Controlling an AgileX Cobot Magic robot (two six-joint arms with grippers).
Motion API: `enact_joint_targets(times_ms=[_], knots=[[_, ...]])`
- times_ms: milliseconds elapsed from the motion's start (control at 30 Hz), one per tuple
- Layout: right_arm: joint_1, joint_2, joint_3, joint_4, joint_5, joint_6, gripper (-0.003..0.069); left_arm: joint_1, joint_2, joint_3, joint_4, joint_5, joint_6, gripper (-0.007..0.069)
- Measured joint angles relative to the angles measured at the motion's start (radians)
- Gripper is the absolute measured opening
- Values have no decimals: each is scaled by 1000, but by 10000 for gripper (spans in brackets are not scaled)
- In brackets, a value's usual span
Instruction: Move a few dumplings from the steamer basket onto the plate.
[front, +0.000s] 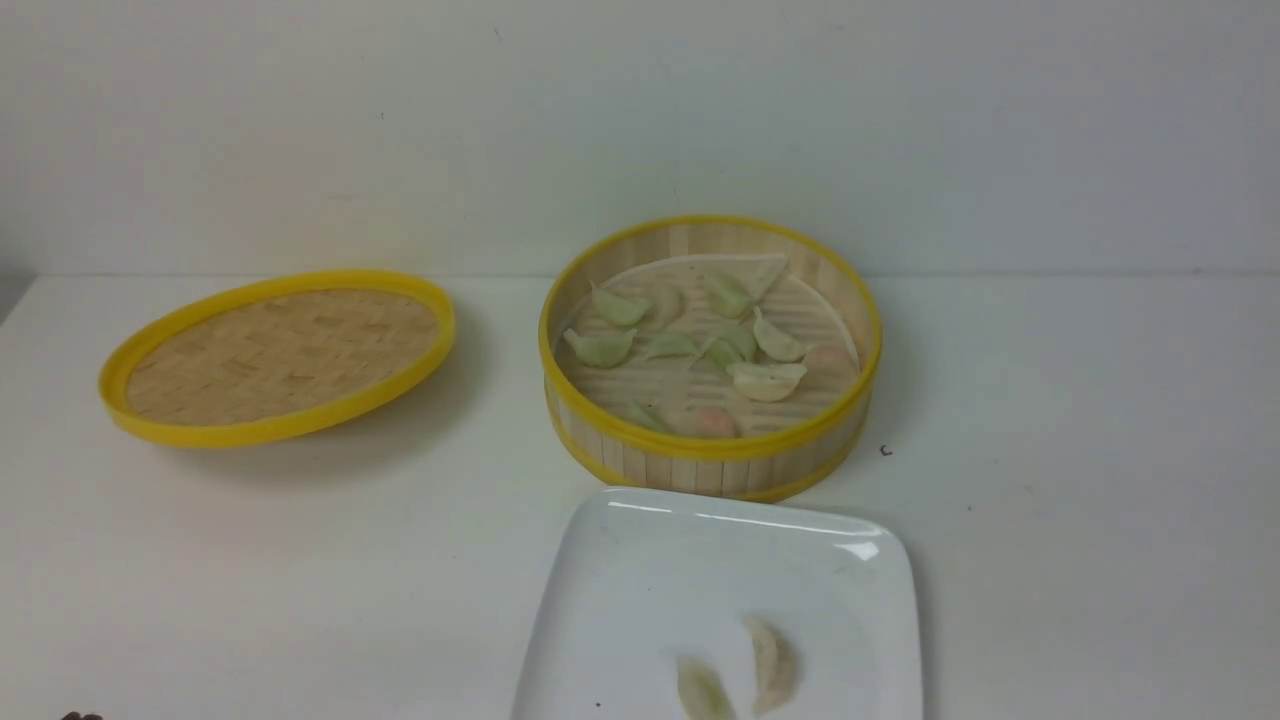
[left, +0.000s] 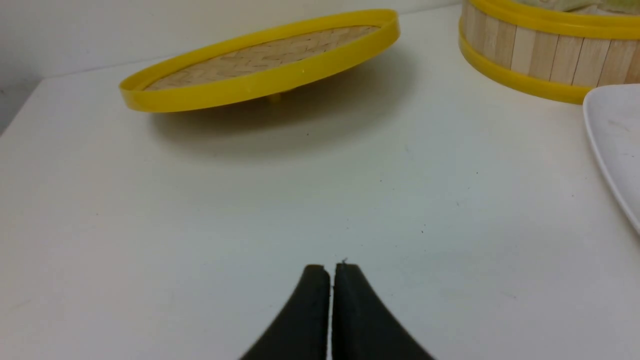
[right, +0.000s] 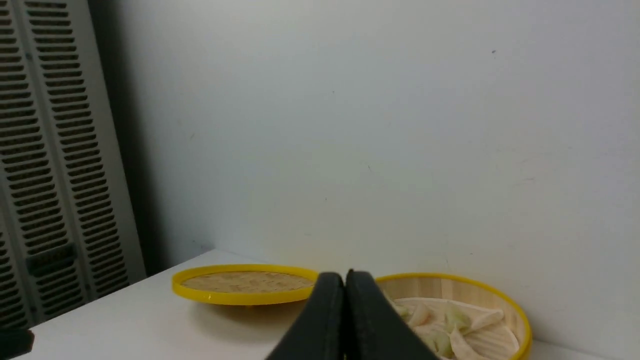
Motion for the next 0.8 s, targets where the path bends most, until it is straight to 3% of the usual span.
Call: enact_joint_targets(times_ms=[133,433,600,800], knots=[[-46,0,51,-5,-13,-12,-15,0,0,0,0,0,0,-6],[-461,0,350,-48,-15,-16,-15,0,0,0,0,0,0,-6],[-562,1,419,-47,-48,-16,-15,0,0,0,0,0,0,-6],[-584,1,421,-47,-61,-14,-15,0,0,0,0,0,0,-6]])
